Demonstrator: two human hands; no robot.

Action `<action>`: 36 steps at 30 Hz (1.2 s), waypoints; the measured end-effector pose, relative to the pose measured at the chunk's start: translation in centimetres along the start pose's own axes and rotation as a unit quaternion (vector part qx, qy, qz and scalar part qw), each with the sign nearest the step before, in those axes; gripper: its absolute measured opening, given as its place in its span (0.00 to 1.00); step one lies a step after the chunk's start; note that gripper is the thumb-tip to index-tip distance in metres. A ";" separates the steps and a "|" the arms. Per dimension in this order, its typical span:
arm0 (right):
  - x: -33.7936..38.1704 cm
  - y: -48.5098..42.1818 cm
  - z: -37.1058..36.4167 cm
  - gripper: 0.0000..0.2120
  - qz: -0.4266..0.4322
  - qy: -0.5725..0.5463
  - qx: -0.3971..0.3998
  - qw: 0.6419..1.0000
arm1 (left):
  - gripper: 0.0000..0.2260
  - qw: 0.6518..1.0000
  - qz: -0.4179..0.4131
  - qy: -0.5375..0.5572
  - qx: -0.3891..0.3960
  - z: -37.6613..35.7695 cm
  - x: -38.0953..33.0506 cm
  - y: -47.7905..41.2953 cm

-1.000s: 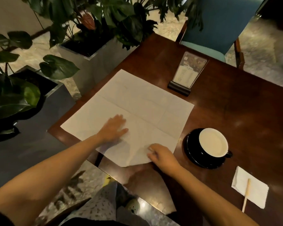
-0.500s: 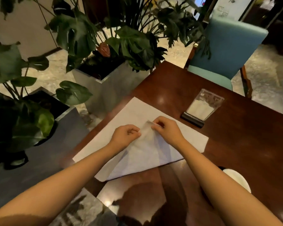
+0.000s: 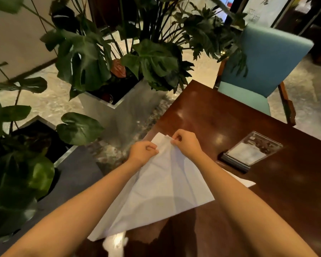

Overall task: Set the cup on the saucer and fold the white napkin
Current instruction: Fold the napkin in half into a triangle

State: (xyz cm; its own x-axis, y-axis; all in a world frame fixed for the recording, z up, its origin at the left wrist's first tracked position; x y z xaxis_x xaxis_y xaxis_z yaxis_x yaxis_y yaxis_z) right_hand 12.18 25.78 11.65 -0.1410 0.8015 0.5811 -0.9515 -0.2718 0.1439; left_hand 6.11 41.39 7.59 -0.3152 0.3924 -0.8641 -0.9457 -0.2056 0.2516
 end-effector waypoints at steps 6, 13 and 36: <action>-1.6 -4.5 -3.1 0.04 -0.046 0.011 0.028 0.998 | 0.07 0.999 0.017 -0.032 0.000 -0.7 2.1 -4.4; -3.0 -8.3 -7.0 0.10 -0.054 0.048 0.039 0.997 | 0.06 0.996 0.031 -0.079 -0.019 -1.2 4.5 -7.2; -2.8 -10.4 -6.6 0.14 0.000 -0.022 0.124 0.992 | 0.06 0.993 0.012 -0.113 0.025 -2.0 3.8 -10.5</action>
State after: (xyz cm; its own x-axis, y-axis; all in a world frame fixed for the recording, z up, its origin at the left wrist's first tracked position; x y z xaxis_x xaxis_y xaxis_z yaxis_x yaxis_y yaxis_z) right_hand 20.72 29.87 3.26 -0.1234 0.7790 0.6147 -0.8543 -0.3986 0.3336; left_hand 14.96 43.26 0.77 -0.3428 0.5803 -0.7388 -0.9384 -0.1749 0.2980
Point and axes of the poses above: each hand's wrist, its own y-axis away from the middle knuckle, its own z-axis out of the back of the hand, x = y × z, the point moved 4 cm from there along -y, towards the middle knuckle, and after that the axes turned 1 degree about x, right-handed, at the moved point
